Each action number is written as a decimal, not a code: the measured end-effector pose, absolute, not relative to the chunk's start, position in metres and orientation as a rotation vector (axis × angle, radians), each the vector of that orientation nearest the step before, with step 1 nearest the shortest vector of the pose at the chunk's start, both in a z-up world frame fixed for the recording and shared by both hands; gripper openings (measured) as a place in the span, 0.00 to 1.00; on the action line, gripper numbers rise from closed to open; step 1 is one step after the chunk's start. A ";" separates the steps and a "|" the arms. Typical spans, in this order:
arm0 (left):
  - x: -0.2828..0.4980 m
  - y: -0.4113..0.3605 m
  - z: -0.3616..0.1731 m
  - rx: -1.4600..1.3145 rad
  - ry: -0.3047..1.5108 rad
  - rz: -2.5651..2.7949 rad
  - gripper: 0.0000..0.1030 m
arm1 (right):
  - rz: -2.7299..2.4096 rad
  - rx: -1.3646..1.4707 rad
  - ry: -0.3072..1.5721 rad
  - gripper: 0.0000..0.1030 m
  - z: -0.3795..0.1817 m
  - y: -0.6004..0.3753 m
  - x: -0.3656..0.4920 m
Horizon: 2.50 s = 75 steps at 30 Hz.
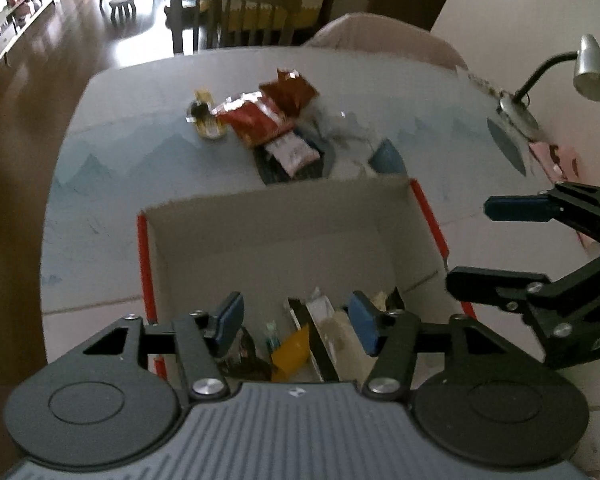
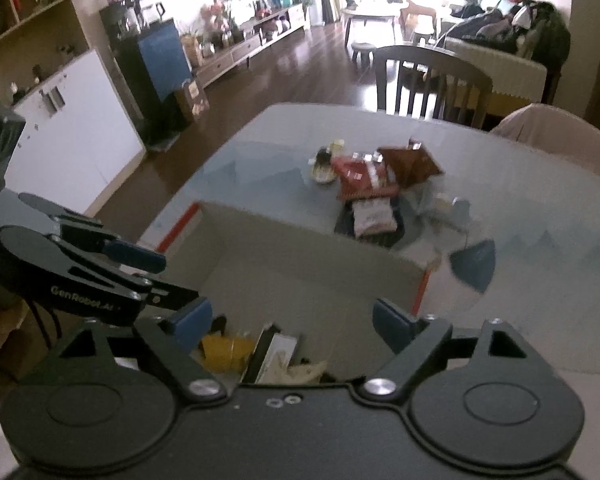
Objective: Organize snacks
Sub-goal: 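Withdraw both grippers from the box back to the snack pile, then grasp the blue cookie packet with the right gripper while the left grasps the white paper packet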
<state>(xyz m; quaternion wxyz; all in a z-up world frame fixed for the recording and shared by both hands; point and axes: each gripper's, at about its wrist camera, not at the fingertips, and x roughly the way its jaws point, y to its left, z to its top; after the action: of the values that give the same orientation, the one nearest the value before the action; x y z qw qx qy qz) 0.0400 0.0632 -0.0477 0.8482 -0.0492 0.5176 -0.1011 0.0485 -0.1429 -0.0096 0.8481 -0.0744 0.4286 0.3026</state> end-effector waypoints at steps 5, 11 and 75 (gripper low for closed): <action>0.049 0.068 -0.031 -0.105 1.056 -0.193 0.58 | 0.621 -0.132 0.868 0.92 0.005 -0.150 0.062; 0.064 0.070 -0.017 -0.113 1.022 -0.172 0.61 | 0.595 -0.117 0.828 0.99 0.016 -0.161 0.080; 0.387 0.007 -0.214 -0.339 1.687 0.185 0.75 | 1.078 -0.769 1.005 0.78 -0.171 -0.139 0.356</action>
<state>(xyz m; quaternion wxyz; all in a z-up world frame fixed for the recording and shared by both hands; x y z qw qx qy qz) 0.3874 0.0072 -0.2139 0.6482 -0.1491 0.7423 0.0814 0.3562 -0.1394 -0.1710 0.6741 -0.3416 0.4465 0.4791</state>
